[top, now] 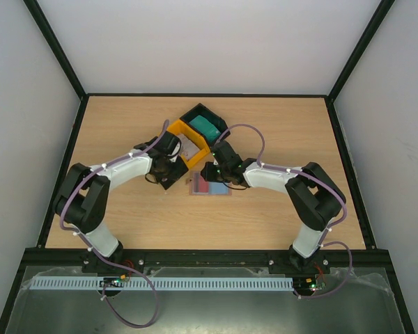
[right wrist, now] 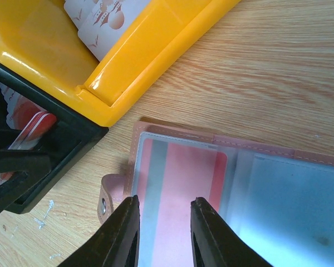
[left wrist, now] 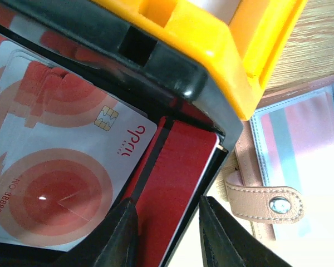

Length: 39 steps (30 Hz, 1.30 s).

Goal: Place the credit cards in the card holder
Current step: Pick up the credit card from the storage box.

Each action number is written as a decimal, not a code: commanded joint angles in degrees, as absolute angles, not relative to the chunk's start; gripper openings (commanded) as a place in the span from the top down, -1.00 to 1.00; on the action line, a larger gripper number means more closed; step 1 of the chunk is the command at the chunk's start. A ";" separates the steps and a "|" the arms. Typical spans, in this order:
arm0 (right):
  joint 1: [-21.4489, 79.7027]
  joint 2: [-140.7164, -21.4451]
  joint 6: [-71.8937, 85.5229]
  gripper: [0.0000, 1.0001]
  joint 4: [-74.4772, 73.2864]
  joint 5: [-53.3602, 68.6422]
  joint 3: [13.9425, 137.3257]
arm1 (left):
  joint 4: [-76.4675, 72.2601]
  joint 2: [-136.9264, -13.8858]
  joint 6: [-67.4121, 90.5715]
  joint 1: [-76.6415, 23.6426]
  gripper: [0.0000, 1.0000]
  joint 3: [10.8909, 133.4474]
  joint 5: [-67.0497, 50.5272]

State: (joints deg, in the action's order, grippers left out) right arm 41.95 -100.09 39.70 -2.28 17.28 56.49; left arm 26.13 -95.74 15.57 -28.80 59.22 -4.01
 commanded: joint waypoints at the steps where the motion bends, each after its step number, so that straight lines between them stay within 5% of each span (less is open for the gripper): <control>1: 41.91 -100.07 40.08 0.48 -1.54 17.19 56.42 | 28.47 -93.61 15.38 -28.74 0.38 60.41 -5.01; 39: 41.86 -99.48 40.96 0.49 -0.69 17.88 55.77 | 28.21 -89.45 15.83 -28.74 0.77 57.57 -8.14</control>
State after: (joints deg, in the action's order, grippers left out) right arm 41.95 -100.09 40.36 -1.85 18.06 56.40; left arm 26.61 -91.70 15.70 -28.80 58.11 -6.04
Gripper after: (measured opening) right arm 0.256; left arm 0.121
